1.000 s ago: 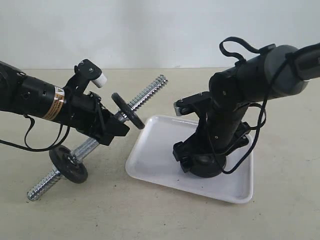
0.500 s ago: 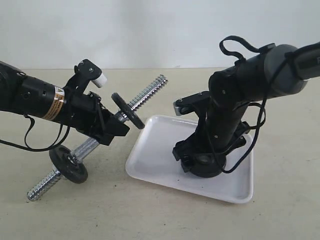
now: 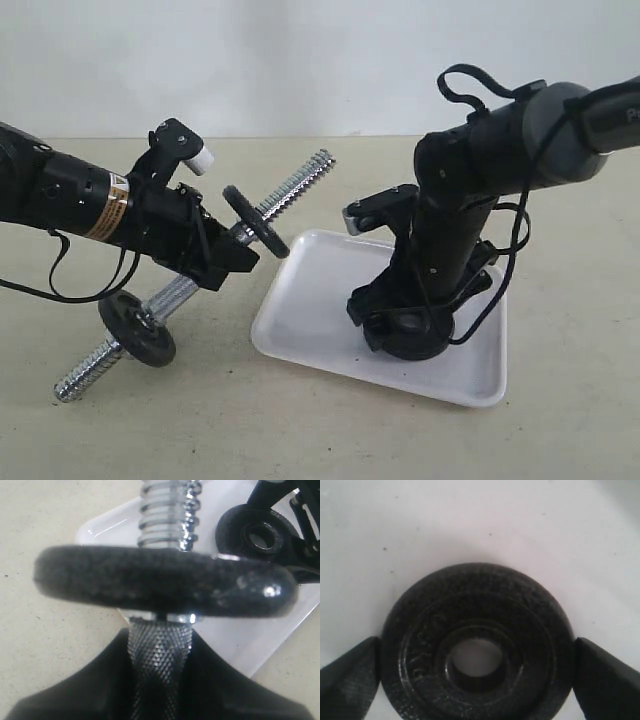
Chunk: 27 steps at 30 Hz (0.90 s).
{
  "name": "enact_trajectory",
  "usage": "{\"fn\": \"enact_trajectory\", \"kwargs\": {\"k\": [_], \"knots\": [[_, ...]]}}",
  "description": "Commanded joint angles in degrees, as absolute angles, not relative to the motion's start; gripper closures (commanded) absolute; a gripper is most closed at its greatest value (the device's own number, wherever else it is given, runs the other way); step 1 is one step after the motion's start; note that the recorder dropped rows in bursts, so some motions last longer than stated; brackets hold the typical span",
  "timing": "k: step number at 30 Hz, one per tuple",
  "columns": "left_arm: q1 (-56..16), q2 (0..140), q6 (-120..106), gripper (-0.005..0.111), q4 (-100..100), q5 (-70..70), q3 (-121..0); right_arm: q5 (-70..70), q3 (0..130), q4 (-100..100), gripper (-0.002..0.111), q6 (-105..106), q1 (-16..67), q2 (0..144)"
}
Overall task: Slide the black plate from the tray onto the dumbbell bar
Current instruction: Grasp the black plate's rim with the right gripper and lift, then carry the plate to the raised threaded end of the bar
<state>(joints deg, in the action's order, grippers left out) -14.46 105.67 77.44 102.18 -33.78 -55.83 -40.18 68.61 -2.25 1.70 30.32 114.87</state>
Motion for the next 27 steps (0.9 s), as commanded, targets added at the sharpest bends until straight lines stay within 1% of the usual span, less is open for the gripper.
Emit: {"fn": "enact_trajectory", "kwargs": {"k": [1,5,11,13,17,22,24,27], "knots": [[-14.5,102.3,78.6,0.102,99.9,-39.0,-57.3,-47.7,71.3,-18.5,0.107,17.4,30.4,110.7],[-14.5,102.3,78.6,0.102,99.9,-39.1,-57.3,-52.5,75.3,-27.1,0.107,28.5,30.4,105.2],[-14.1,102.3,76.9,0.102,99.9,-39.0,-57.3,-53.3,79.4,-25.0,0.107,30.8,29.4,98.5],[-13.2,102.3,76.8,0.102,99.9,-39.0,-57.3,-53.6,79.5,-25.1,0.107,30.7,26.6,97.9],[-9.8,102.3,72.7,0.102,99.9,-39.0,-57.3,-57.0,79.5,-27.9,0.108,33.8,18.2,97.9],[-7.7,102.3,64.0,0.102,99.9,-38.5,-57.3,-62.8,79.5,-51.0,0.108,46.8,8.6,97.9],[-7.6,102.3,60.9,0.102,99.9,-38.5,-57.3,-65.2,79.5,-58.0,0.108,51.3,6.9,97.9],[-7.6,102.3,58.9,0.102,99.9,-40.0,-57.3,-66.9,79.5,-61.6,0.108,53.7,6.8,97.9]]}}
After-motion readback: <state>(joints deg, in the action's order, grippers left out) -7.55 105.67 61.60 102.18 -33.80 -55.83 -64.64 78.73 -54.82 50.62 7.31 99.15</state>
